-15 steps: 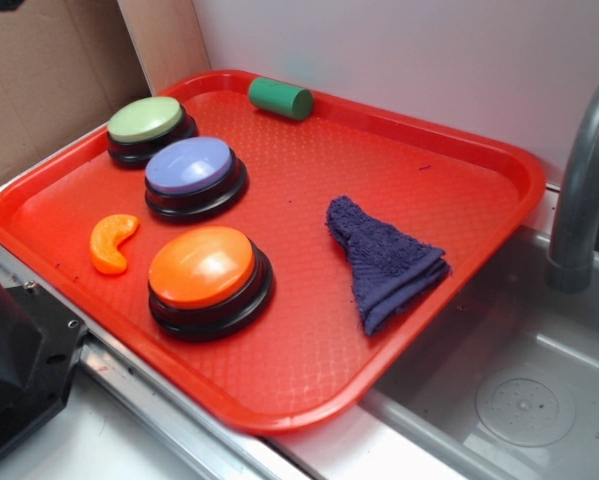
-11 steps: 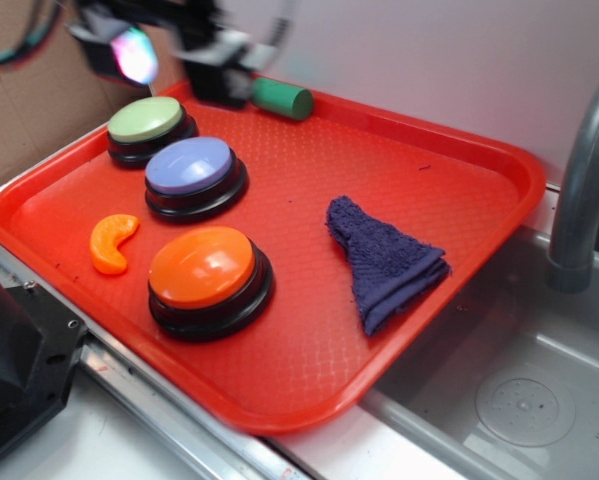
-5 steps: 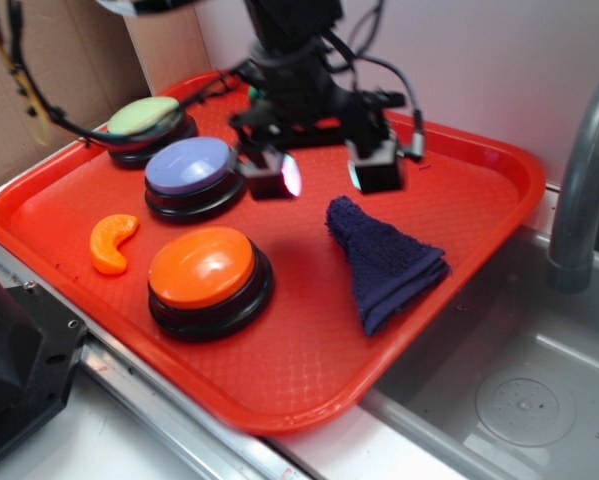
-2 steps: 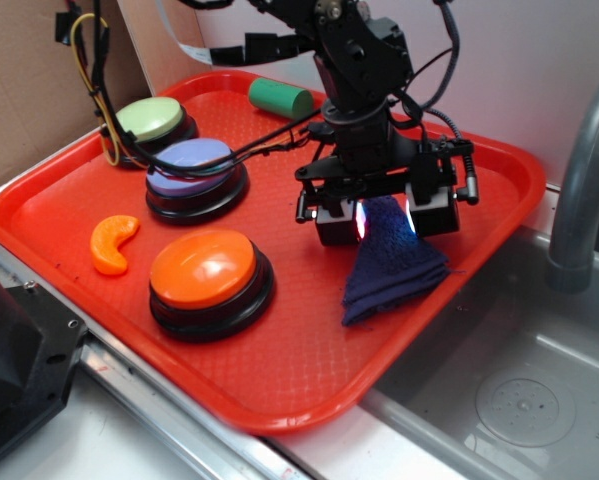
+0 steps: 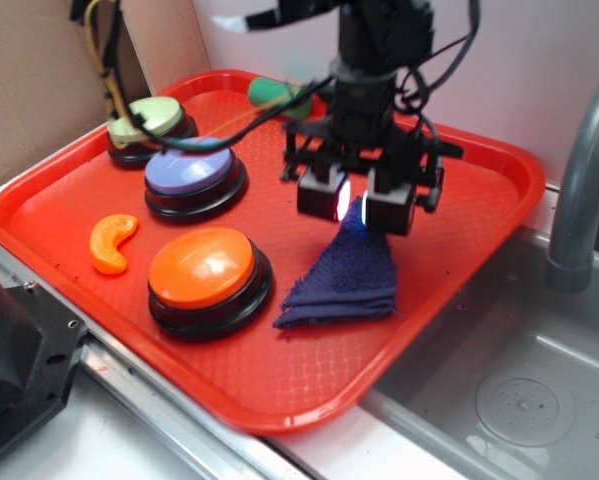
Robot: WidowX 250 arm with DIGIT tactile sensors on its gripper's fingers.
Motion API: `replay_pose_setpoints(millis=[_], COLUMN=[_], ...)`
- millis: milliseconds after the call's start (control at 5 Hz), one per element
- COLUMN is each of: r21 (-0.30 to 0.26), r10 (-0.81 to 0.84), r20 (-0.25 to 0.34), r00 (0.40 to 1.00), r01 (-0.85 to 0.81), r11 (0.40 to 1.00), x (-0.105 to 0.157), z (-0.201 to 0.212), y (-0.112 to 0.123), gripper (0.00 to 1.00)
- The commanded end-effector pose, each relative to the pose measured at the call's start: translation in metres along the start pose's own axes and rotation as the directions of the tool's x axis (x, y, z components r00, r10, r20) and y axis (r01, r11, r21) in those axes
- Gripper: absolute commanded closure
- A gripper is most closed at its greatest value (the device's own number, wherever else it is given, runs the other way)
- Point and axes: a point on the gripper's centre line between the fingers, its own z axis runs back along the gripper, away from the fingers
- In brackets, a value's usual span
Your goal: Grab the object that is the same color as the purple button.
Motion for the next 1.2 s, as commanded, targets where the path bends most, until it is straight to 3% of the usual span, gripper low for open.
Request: replay_pose_setpoints(millis=[0,200,400,600,800,1000], r21=[0.016,-0.061,-0.120,-0.130,-0.150,-0.175], r10=[-0.045,0.007,0.007,-0.087,-0.150,-0.203], r20=[0.430,0.430,0.327,0.235,0.217,0.254], r00=[0.902,0.903,0.945,0.968,0.965,0.946], r01=[0.042,0.022,0.035,0.120,0.185,0.251], r11=[0.999,0.998,0.992,0.984,0.971,0.952], x=[0.012,0.015,0.015,0.002,-0.002,0.001], z=[0.092,0.092,0.067,0.036,0.006,-0.009], y=[0.099,0.104,0.076,0.033,0.007,-0.014], gripper=[1.00,0.00,0.00,0.00,0.00,0.00])
